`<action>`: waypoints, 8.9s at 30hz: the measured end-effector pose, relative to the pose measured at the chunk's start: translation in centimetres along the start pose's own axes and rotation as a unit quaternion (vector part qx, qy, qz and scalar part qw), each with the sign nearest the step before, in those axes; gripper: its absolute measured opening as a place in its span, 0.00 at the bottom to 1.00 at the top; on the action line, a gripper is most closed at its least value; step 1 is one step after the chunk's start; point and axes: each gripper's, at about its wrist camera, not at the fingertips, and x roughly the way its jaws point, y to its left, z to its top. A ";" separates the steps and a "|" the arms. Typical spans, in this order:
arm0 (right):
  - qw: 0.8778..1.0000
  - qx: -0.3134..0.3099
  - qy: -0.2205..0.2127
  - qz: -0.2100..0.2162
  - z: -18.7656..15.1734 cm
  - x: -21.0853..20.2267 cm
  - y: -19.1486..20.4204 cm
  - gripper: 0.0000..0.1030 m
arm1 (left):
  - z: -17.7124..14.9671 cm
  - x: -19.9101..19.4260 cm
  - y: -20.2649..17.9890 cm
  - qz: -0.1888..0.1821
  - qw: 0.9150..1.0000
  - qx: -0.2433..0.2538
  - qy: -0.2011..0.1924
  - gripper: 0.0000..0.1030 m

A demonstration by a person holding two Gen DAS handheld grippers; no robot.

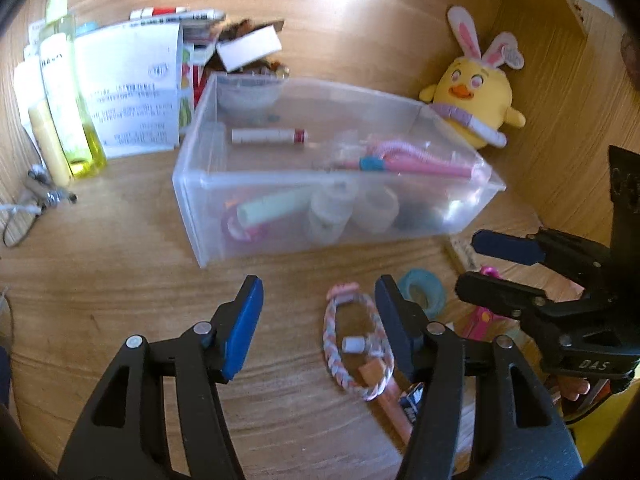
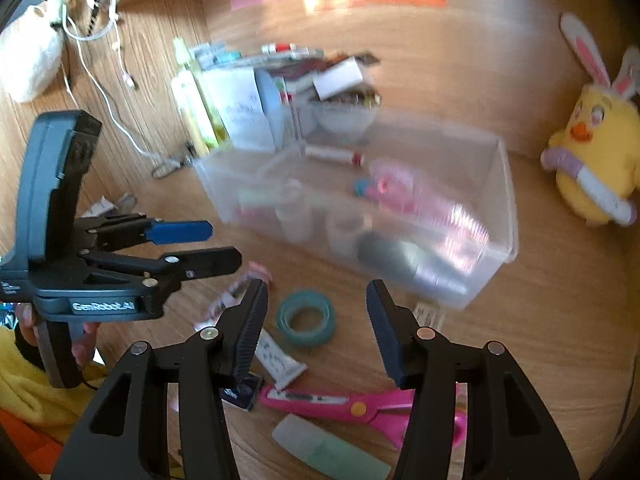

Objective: Organize objects
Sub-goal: 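Grasp the braided pink-white bracelet with the left gripper while the right approaches the teal tape, then carry the bracelet and teal tape roll over the clear box and open both grippers, then grasp the peach lip tube with the left gripper while the right grasps the blue Max box, then carry the lip tube and Max box into the clear box and open both grippers, then grasp the white toothpaste tube with the left gripper while the right grasps the AB eraser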

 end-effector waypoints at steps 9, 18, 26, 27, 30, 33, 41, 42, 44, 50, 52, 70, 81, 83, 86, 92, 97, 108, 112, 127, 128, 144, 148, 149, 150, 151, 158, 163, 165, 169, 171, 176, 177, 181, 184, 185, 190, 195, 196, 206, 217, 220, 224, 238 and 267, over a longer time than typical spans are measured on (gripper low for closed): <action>0.999 -0.007 0.036 0.014 -0.9 2.8 0.6 0.46 | -0.5 1.1 -0.7 -0.003 1.000 0.007 0.011 0.56; 0.999 -0.015 0.036 0.007 -1.1 2.5 0.0 0.35 | -0.4 2.7 -1.8 -0.013 0.999 0.023 0.031 0.56; 1.000 0.005 0.013 -0.006 -1.2 1.0 -1.8 0.35 | -0.2 3.7 -2.7 -0.002 0.998 0.044 0.041 0.43; 1.000 0.010 0.010 -0.005 -1.2 0.7 -2.0 0.35 | -0.1 3.8 -2.8 -0.001 0.998 0.047 0.042 0.38; 1.000 0.015 0.004 -0.005 -1.1 0.6 -2.4 0.35 | -0.1 3.8 -2.7 -0.010 0.998 0.042 0.043 0.23; 1.000 0.016 -0.005 -0.001 -0.9 0.2 -2.3 0.35 | -0.3 3.5 -2.5 -0.006 0.998 0.039 0.039 0.22; 0.999 0.004 -0.033 0.009 0.4 -0.8 -1.0 0.35 | 0.5 -0.4 -2.7 -0.009 0.999 0.035 -0.022 0.21; 0.999 0.003 -0.036 0.009 0.6 -1.0 -0.9 0.35 | 0.7 -0.9 -2.6 -0.010 0.999 0.033 -0.030 0.21; 0.999 0.001 -0.043 0.010 0.8 -1.3 -0.6 0.35 | 1.3 -2.2 -2.1 -0.014 0.998 0.024 -0.049 0.21; 0.998 0.001 -0.064 0.009 1.7 -2.3 -0.4 0.35 | 3.1 -4.8 -1.0 -0.009 0.995 0.008 -0.096 0.21; 0.998 0.002 -0.070 0.006 2.1 -2.6 -0.5 0.35 | 3.7 -5.3 -0.6 -0.009 0.994 0.003 -0.106 0.22; 0.998 0.031 -0.061 0.002 4.7 -0.3 -2.5 0.35 | 7.3 -1.6 3.2 -0.014 0.997 -0.038 -0.070 0.22; 0.998 0.046 -0.042 -0.010 5.8 1.8 -3.8 0.35 | 7.7 -0.1 2.5 -0.024 0.998 -0.022 -0.049 0.24; 0.998 0.049 -0.036 -0.008 5.8 2.1 -3.8 0.35 | 7.6 -0.4 2.2 -0.022 0.998 -0.019 -0.051 0.31; 0.998 0.048 -0.035 -0.015 5.7 2.2 -3.6 0.35 | 7.5 -0.9 1.8 -0.011 0.998 -0.011 -0.061 0.40; 0.998 0.044 -0.038 -0.021 5.5 1.5 -3.3 0.35 | 7.3 -2.3 0.9 0.002 0.997 0.005 -0.082 0.48; 0.998 0.040 -0.046 -0.019 5.1 0.2 -2.7 0.36 | 6.4 -3.4 0.2 0.008 0.996 0.013 -0.091 0.59; 0.998 0.013 -0.063 -0.022 2.1 -3.3 -1.1 0.52 | 1.3 -2.6 -1.4 0.021 0.998 0.018 -0.051 0.80; 0.999 0.012 -0.049 -0.012 0.6 -3.3 -0.9 0.52 | -0.9 -2.5 -1.7 0.029 0.999 0.018 -0.034 0.80; 0.994 -0.079 0.031 0.071 -5.3 -0.5 3.6 0.40 | -6.2 -3.8 0.0 0.043 0.999 -0.016 -0.001 0.80; 0.993 -0.082 0.036 0.073 -5.4 -0.2 3.8 0.37 | -6.3 -4.0 0.1 0.042 0.999 -0.018 -0.002 0.80; 0.992 -0.089 0.063 0.057 -3.8 3.7 4.2 0.29 | -7.2 -3.4 -0.8 0.016 1.000 -0.013 0.012 0.80; 0.993 -0.084 0.063 0.057 -3.7 3.9 3.7 0.13 | -7.3 -2.6 -1.8 0.030 0.999 0.002 0.019 0.76; 0.993 -0.077 0.063 0.061 -3.7 3.9 3.4 0.13 | -7.4 -2.5 -2.0 0.036 0.999 0.006 0.017 0.74; 0.994 -0.069 0.064 0.064 -3.7 3.9 3.0 0.11 | -7.5 -2.5 -2.1 0.042 0.999 0.012 0.016 0.72; 0.994 -0.065 0.063 0.064 -3.7 3.9 2.8 0.10 | -7.6 -2.5 -2.3 0.045 0.999 0.016 0.015 0.66; 0.995 -0.051 0.043 0.072 -3.7 3.0 2.4 0.07 | -8.2 -3.1 -2.2 0.069 0.997 0.036 0.010 0.30; 0.996 -0.034 0.028 0.082 -3.3 2.4 2.2 0.06 | -8.0 -3.3 -1.2 0.062 0.998 0.019 0.004 0.14; 0.996 -0.031 0.023 0.080 -3.2 2.2 2.2 0.06 | -7.7 -3.4 -0.8 0.060 0.998 0.012 -0.001 0.14; 0.996 -0.028 0.023 0.080 -3.0 2.1 2.2 0.07 | -6.6 -4.2 -0.3 0.051 0.998 0.005 -0.023 0.14; 0.995 -0.023 0.035 0.087 -2.9 2.5 2.2 0.07 | -6.0 -4.5 -0.2 0.051 0.998 0.005 -0.032 0.14; 0.995 -0.031 0.052 0.078 -2.7 3.8 3.1 0.07 | -4.6 -5.1 0.1 0.046 0.997 0.002 -0.055 0.14; 0.995 -0.033 0.054 0.078 -2.7 3.9 3.2 0.07 | -4.4 -5.1 0.2 0.044 0.997 0.001 -0.058 0.14; 0.994 -0.046 0.063 0.072 -2.2 4.7 4.0 0.07 | -3.3 -5.3 0.4 0.037 0.997 0.000 -0.070 0.14; 0.994 -0.054 0.072 0.065 -1.9 5.5 4.4 0.07 | -2.5 -5.3 0.7 0.034 0.996 -0.002 -0.079 0.14; 0.994 -0.051 0.071 0.064 -1.8 5.8 4.5 0.07 | -2.3 -5.3 0.8 0.032 0.996 -0.003 -0.081 0.14; 0.996 -0.049 0.053 0.061 -1.3 5.4 4.5 0.07 | -1.0 -5.3 1.5 0.012 0.996 -0.014 -0.090 0.14; 0.997 -0.038 0.019 0.063 0.2 3.5 4.2 0.07 | 0.6 -5.8 2.1 -0.011 0.994 -0.022 -0.105 0.14; 0.997 -0.034 0.011 0.064 0.6 3.1 4.0 0.07 | 1.1 -5.9 2.1 -0.014 0.994 -0.023 -0.109 0.14; 0.997 0.006 -0.070 0.035 4.6 -1.0 1.3 0.07 | 5.0 -5.4 2.5 -0.042 0.992 -0.024 -0.120 0.14; 0.995 0.015 -0.081 -0.053 6.6 0.2 -1.3 0.07 | 7.2 -0.4 3.5 -0.065 0.995 -0.047 -0.054 0.14; 0.995 0.007 -0.072 -0.064 6.7 1.0 -1.4 0.07 | 7.3 0.3 3.5 -0.060 0.996 -0.049 -0.047 0.14; 0.995 0.008 -0.062 -0.071 6.4 1.4 -1.8 0.07 | 7.3 0.0 3.4 -0.053 0.996 -0.050 -0.049 0.14; 0.995 0.017 -0.084 -0.056 4.8 -2.8 -2.1 0.36 | 4.9 -3.9 -0.5 -0.015 0.996 -0.014 -0.087 0.70; 0.995 0.029 0.029 -0.093 -2.2 0.9 -4.8 0.46 | -1.9 3.3 -6.6 0.022 0.998 0.047 0.043 0.35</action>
